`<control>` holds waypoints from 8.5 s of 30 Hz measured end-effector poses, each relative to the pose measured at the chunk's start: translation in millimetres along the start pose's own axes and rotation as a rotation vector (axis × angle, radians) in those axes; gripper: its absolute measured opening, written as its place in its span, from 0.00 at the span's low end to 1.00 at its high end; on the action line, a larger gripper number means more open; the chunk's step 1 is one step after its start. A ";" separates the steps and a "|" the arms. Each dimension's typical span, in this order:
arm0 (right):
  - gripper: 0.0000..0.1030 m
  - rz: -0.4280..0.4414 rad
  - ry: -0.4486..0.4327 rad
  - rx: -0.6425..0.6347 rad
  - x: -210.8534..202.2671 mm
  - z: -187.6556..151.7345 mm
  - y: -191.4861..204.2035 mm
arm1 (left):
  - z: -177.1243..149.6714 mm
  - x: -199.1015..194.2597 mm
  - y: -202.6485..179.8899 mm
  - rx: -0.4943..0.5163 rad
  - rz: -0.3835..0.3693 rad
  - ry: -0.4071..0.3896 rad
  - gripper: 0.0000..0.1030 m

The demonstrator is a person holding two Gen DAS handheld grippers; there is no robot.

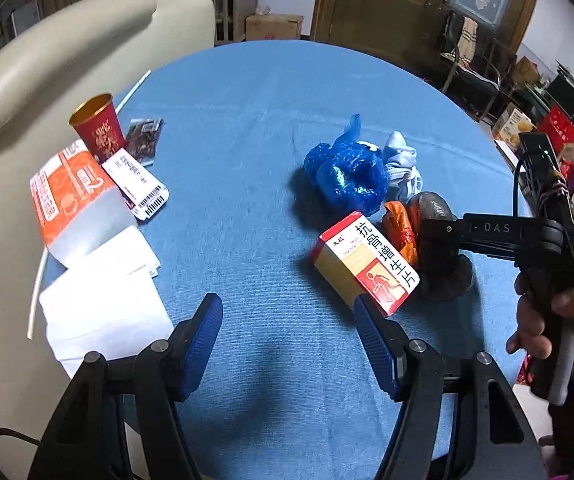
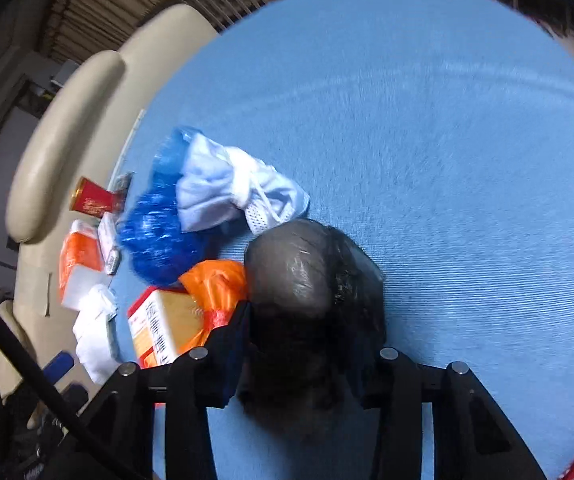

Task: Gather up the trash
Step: 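Move the right tool down onto the black plastic bag and close it, then grasp the red-and-white medicine box with the left tool while the right tool lifts the black bag, then hold the medicine box and black bag above the table, then carry the medicine box and black bag over the red basket and open both tools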

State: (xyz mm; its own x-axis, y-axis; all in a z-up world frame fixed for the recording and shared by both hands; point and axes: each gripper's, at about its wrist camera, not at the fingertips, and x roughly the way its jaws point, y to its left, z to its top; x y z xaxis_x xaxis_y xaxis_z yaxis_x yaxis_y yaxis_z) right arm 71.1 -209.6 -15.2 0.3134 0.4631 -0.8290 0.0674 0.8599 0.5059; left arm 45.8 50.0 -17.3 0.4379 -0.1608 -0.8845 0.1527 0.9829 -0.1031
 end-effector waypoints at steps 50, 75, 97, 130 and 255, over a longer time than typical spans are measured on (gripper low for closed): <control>0.57 0.093 -0.132 -0.040 -86.7 -89.4 -60.3 | -7.8 41.9 -36.0 -0.035 0.047 0.076 0.60; 0.38 0.025 -0.242 -0.088 -108.9 -94.6 -52.4 | -17.3 7.3 -74.9 0.050 0.041 -0.036 0.51; 0.38 -0.009 -0.432 -0.048 -193.6 -123.2 -90.1 | -26.7 -32.7 -167.3 0.187 -0.008 -0.113 0.52; 0.38 -0.012 -0.361 -0.083 -169.0 -136.0 -75.0 | -45.8 -21.6 -156.0 0.169 0.011 -0.100 0.52; 0.38 -0.237 -0.633 0.405 -310.4 -221.9 -303.6 | -68.2 -21.2 -415.3 0.736 -0.384 0.019 0.46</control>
State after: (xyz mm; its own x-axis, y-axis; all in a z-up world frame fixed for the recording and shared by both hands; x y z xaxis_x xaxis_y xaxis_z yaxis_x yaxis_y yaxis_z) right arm -256.9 -566.9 35.7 0.7190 -0.0373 -0.6940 0.5016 0.7191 0.4810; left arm -87.4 -348.6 13.2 0.2231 -0.4653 -0.8566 0.8321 0.5486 -0.0812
